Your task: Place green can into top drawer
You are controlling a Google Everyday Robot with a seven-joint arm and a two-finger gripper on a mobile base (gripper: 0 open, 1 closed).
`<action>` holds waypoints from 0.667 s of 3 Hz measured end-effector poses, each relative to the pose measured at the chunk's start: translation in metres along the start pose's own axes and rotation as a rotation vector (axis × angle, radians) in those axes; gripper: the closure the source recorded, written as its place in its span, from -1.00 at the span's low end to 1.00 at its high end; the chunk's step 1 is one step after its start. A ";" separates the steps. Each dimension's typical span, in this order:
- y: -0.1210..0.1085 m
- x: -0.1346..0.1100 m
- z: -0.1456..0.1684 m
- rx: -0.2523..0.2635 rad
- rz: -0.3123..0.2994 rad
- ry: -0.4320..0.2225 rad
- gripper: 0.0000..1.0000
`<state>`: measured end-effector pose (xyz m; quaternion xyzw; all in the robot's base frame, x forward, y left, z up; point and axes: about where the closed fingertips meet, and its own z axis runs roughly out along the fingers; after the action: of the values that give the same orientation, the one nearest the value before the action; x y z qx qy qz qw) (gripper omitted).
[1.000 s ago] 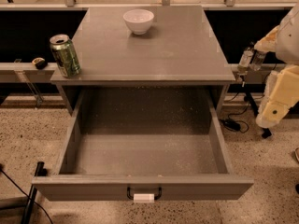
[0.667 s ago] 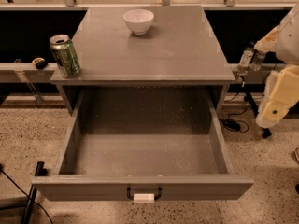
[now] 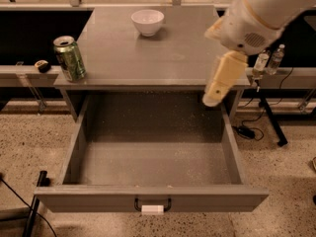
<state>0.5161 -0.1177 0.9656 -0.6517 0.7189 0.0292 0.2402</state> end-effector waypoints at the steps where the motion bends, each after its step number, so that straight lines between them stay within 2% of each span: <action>1: -0.033 -0.061 0.040 0.019 -0.045 -0.143 -1.00; 2: -0.057 -0.090 0.082 0.066 0.031 -0.228 -1.00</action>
Offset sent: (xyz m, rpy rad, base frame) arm 0.1590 0.1531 -0.0380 0.4330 -0.1970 -0.1738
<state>0.5983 -0.0136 0.9431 -0.6246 0.6975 0.0833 0.3412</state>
